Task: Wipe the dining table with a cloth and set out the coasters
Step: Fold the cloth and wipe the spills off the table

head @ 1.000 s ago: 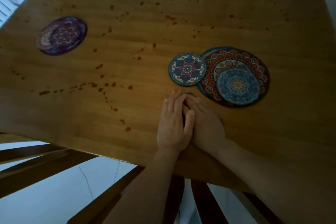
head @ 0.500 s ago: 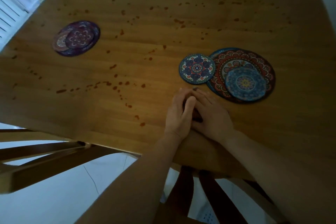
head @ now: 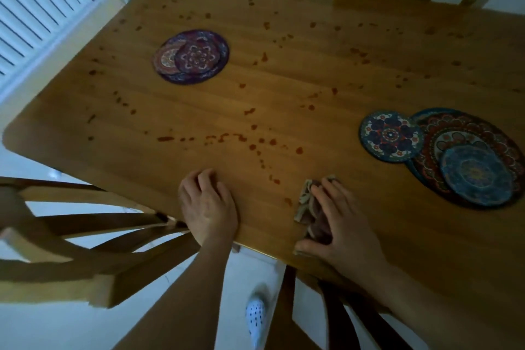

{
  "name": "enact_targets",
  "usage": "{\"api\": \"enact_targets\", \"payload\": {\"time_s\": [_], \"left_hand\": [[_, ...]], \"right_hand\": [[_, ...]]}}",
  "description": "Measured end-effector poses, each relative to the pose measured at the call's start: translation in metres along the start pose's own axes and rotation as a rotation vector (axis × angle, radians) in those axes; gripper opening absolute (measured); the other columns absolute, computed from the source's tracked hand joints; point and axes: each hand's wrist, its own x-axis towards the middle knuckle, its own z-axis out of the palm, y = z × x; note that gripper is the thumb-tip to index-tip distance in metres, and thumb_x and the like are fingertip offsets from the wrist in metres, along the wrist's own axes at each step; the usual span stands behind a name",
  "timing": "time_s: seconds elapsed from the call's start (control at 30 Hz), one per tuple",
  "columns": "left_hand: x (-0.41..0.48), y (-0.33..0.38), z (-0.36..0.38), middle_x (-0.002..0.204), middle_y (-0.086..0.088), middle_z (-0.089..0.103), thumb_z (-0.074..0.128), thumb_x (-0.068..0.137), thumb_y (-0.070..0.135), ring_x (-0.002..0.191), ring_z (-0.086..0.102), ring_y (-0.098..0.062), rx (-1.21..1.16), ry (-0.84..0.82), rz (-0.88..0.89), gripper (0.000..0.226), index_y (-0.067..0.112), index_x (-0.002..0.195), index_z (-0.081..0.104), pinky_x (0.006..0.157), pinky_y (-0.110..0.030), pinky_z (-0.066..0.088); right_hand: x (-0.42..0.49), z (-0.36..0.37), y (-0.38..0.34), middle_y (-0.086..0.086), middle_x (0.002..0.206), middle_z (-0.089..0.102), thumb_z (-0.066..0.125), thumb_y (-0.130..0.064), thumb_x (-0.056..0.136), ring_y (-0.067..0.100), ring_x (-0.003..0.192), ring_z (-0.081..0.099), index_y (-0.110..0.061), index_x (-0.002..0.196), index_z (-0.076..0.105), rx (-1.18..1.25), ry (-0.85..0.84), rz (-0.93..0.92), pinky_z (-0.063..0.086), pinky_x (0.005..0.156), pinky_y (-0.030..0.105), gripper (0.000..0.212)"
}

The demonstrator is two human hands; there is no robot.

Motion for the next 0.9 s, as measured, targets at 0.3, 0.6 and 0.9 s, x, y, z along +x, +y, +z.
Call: {"api": "enact_targets", "payload": {"time_s": [0.3,0.6,0.9], "left_hand": [[0.000,-0.001,0.003,0.128,-0.007,0.049,0.055,0.091,0.024,0.123,0.045,-0.029,0.018,0.048,0.039,0.025,0.017,0.115,0.058,0.100,-0.048,0.045],[0.001,-0.002,0.003,0.130,-0.005,0.050,0.055,0.091,0.027,0.128,0.044,-0.028,0.012,0.038,0.060,0.028,0.018,0.118,0.058,0.105,-0.046,0.043],[0.005,0.000,-0.007,0.135,0.000,0.045,0.055,0.093,0.026,0.130,0.037,-0.024,-0.112,-0.052,-0.022,0.028,0.023,0.121,0.054,0.109,-0.045,0.038]], "right_hand": [[0.120,0.011,-0.063,0.004,0.158,0.028,0.057,-0.079,0.071,0.023,0.147,0.017,-0.021,0.150,0.029,-0.039,0.189,0.053,0.013,0.121,0.043,0.102],[0.171,-0.012,-0.079,-0.003,0.160,0.018,0.073,-0.063,0.072,0.019,0.148,0.011,-0.027,0.153,0.022,0.144,0.031,0.088,0.014,0.121,0.042,0.102],[0.117,-0.058,-0.075,-0.009,0.103,0.067,0.058,-0.012,0.096,0.015,0.101,0.062,-0.029,0.097,0.068,0.847,0.373,0.313,0.052,0.083,0.026,0.020]]}}
